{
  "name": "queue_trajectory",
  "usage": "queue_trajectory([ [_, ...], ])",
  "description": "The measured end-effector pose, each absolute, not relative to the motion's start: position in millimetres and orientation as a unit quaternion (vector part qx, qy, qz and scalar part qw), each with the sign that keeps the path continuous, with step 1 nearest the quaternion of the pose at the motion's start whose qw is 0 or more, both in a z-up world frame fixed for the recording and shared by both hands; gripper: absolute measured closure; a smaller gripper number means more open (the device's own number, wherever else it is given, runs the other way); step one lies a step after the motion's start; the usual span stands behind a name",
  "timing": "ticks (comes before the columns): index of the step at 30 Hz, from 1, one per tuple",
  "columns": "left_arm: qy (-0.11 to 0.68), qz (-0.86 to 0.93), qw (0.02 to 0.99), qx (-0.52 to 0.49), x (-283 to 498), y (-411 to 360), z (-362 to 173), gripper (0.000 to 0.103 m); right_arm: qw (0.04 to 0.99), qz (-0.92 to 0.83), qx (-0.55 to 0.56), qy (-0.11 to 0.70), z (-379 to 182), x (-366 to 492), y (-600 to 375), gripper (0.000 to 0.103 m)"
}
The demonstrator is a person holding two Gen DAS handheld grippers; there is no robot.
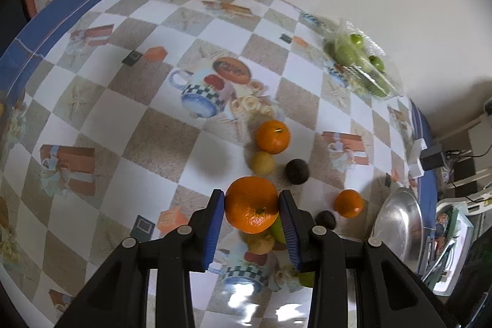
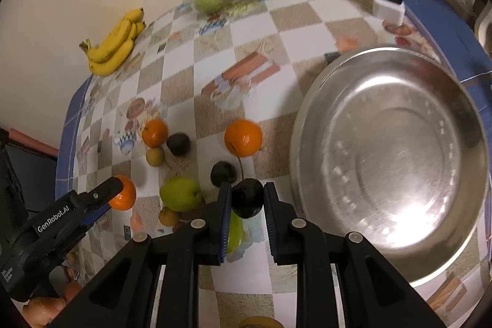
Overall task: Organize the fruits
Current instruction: 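Carry the orange and plum into the steel bowl and open both tools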
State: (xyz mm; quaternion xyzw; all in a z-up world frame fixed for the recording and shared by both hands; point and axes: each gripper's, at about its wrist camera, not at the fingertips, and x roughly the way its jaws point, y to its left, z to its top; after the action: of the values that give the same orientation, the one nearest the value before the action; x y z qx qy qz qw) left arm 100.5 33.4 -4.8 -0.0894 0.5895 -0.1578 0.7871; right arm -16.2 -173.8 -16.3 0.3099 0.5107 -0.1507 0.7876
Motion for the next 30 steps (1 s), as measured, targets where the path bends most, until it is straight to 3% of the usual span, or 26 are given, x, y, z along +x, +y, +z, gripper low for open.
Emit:
queue_trajectory([
  [18,0.549,-0.347,0.760,0.022,31,-106,14,0.064,0.746,-0.330,0.337,0.470,-3,-96,-286,0.081],
  [30,0.552,-0.392,0.728,0.103,-7,-169,-14,0.064,0.720,-0.341,0.355,0.488,-28,-104,-301,0.081],
])
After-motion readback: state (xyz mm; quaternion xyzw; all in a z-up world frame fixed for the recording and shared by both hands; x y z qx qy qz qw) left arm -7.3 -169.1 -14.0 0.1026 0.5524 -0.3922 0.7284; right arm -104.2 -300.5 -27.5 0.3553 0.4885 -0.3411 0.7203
